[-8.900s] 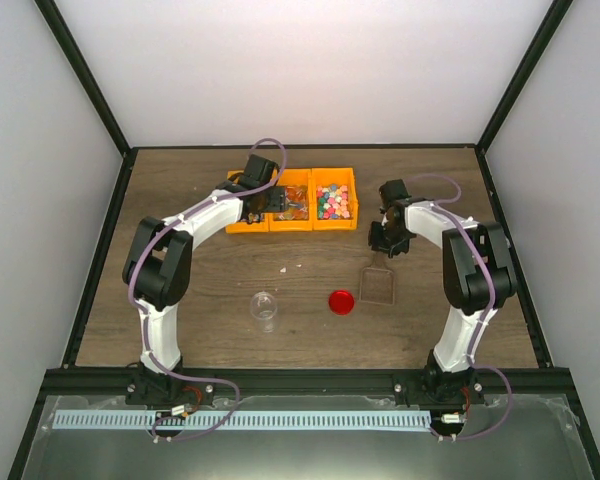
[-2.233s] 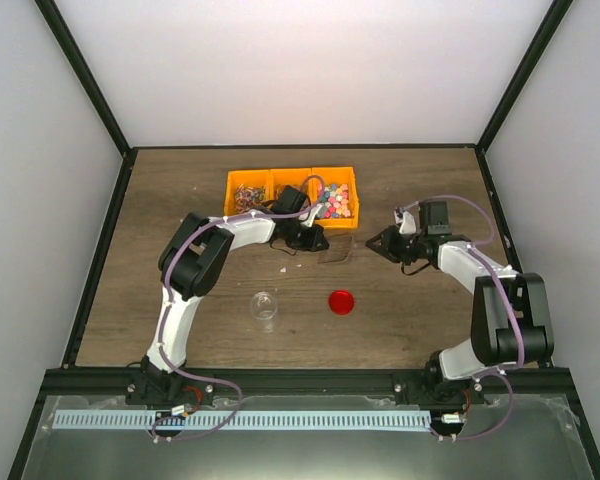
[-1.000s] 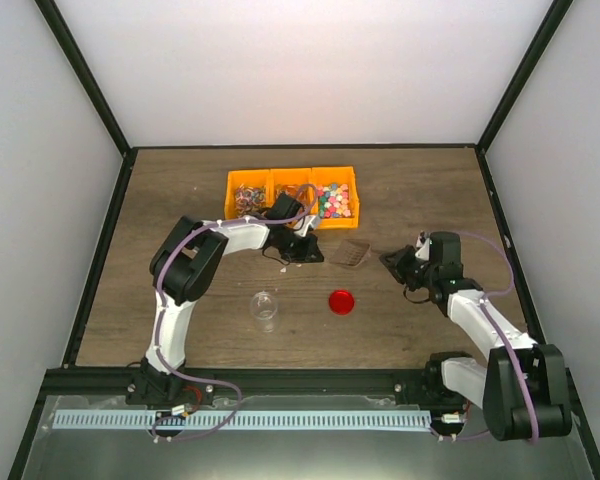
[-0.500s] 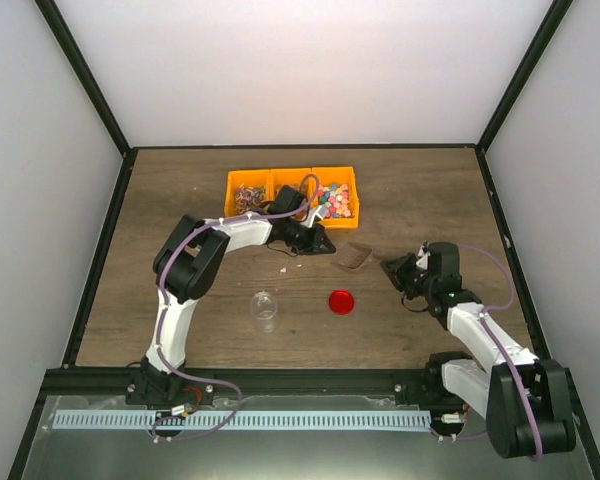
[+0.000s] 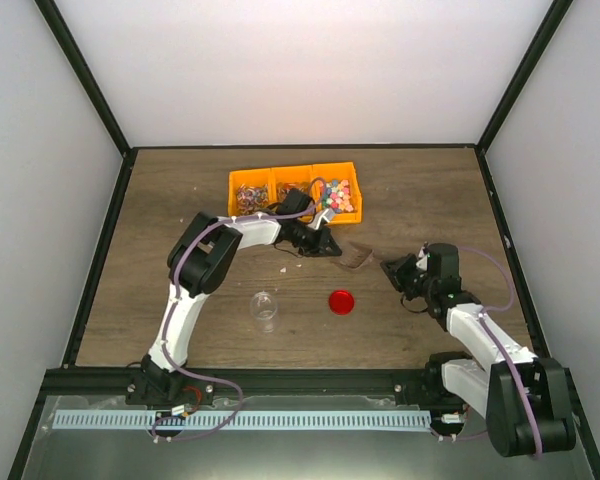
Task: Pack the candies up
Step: Pick up the spatula from the center of the board.
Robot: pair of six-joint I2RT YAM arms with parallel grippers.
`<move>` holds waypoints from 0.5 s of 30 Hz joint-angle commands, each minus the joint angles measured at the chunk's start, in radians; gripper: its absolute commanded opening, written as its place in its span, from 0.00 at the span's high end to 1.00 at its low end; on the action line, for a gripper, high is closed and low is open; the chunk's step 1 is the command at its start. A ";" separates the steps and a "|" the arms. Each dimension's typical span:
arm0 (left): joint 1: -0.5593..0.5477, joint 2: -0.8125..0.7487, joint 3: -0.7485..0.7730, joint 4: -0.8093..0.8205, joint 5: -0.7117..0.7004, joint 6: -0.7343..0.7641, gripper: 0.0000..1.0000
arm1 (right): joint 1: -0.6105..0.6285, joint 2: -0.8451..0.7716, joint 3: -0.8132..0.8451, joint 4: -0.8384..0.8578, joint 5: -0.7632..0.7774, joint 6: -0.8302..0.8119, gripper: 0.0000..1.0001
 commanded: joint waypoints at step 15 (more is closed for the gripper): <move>-0.038 0.097 0.079 -0.103 -0.063 0.037 0.96 | 0.047 -0.001 -0.029 -0.028 -0.009 0.015 0.94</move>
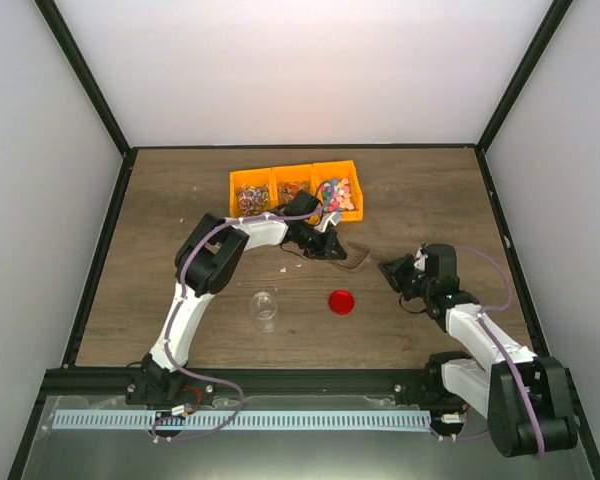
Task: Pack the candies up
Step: Pick up the spatula from the center of the board.
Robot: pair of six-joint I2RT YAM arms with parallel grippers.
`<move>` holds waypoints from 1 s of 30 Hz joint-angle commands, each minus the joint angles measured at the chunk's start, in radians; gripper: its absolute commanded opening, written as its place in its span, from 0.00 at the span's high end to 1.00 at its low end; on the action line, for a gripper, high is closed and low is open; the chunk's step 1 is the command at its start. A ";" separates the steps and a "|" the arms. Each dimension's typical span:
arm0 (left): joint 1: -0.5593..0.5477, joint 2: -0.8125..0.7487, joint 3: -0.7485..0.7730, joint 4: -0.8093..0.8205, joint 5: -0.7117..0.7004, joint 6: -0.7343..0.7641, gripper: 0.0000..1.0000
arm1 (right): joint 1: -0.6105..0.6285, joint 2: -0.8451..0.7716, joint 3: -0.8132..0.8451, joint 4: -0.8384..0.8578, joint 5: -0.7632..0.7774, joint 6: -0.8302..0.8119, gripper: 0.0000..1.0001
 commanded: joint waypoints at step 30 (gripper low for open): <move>-0.013 0.093 0.055 -0.233 -0.173 0.201 0.96 | -0.025 0.119 0.121 -0.117 -0.175 -0.305 0.29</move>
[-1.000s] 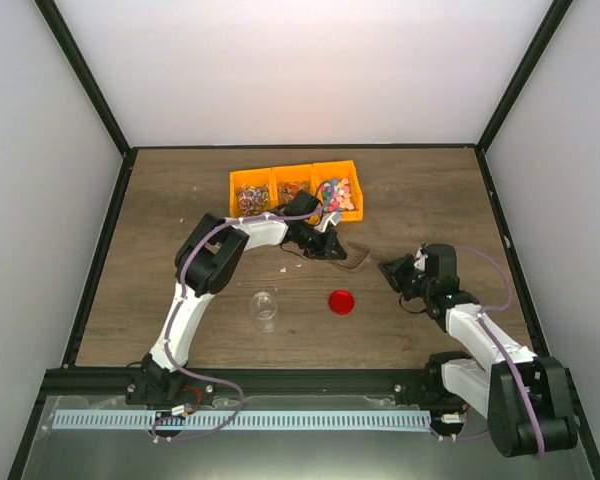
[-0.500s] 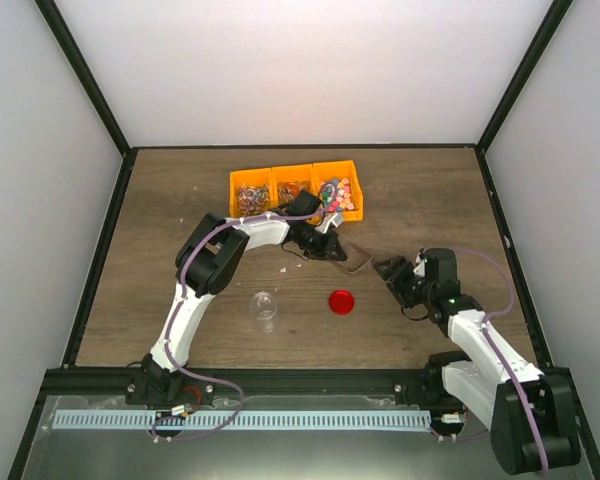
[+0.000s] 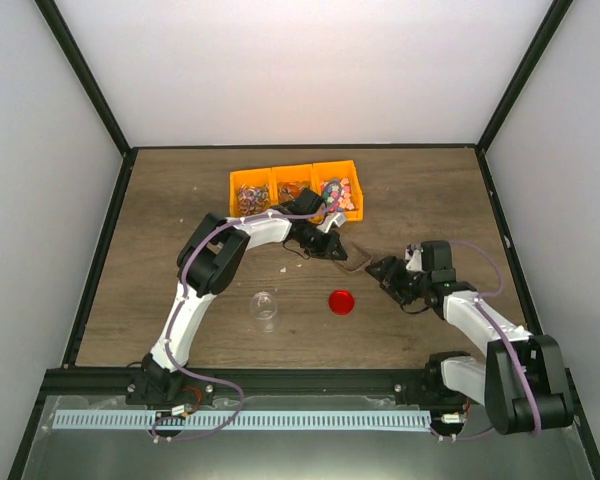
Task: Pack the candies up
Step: Pick up the spatula from the center of the board.
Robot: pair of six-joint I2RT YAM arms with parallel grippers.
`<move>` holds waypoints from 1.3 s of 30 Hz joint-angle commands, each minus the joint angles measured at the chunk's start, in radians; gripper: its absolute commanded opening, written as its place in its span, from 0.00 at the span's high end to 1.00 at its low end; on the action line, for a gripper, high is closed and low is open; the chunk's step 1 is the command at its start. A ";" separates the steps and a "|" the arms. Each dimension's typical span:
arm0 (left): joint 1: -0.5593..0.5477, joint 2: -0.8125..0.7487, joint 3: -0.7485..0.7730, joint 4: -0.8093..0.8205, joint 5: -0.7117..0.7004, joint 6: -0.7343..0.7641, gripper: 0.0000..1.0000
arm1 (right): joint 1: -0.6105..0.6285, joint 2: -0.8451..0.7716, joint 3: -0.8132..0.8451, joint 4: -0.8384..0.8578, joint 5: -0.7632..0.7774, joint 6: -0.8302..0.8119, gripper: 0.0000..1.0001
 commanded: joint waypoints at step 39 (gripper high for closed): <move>0.003 0.086 -0.020 -0.080 -0.096 0.021 0.96 | -0.036 -0.040 -0.091 0.211 -0.080 0.186 0.59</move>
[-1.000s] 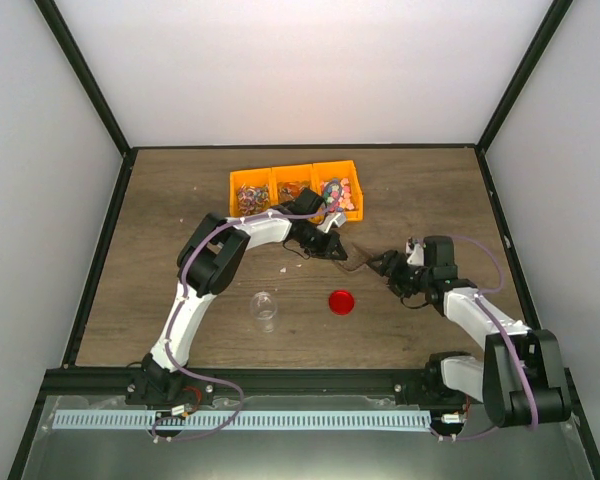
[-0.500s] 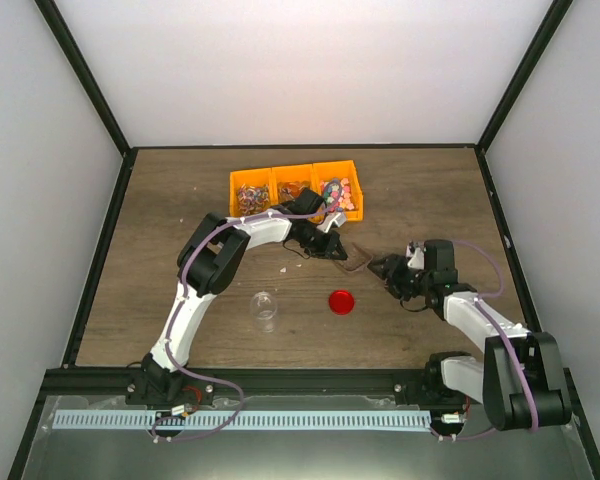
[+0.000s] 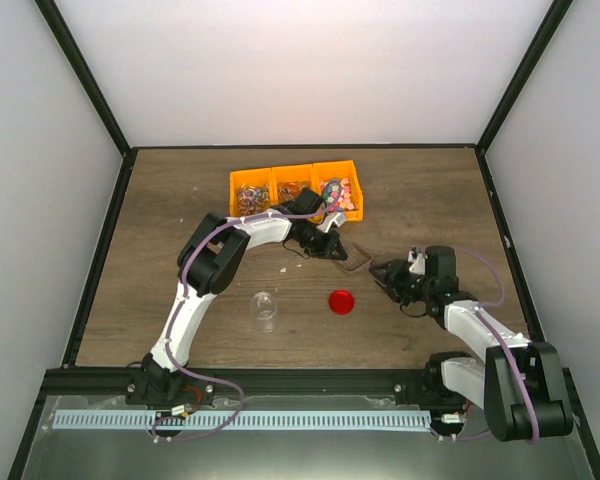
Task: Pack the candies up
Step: Pick up the spatula from the center of the board.
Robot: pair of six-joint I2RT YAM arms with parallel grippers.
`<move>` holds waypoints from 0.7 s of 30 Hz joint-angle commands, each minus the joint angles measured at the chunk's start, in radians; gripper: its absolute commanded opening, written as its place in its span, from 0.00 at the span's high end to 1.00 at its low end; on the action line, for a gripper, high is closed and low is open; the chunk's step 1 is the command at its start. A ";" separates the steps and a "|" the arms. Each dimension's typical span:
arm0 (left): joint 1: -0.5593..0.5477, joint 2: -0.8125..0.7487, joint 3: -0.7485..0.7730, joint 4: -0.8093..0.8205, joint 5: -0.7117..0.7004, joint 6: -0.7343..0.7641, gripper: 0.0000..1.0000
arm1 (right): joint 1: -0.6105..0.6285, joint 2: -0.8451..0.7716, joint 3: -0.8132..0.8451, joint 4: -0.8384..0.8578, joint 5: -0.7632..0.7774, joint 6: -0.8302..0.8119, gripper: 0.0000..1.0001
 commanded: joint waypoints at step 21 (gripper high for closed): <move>0.001 0.079 -0.028 -0.088 -0.106 0.030 0.96 | -0.007 -0.042 -0.069 0.086 0.001 0.113 0.80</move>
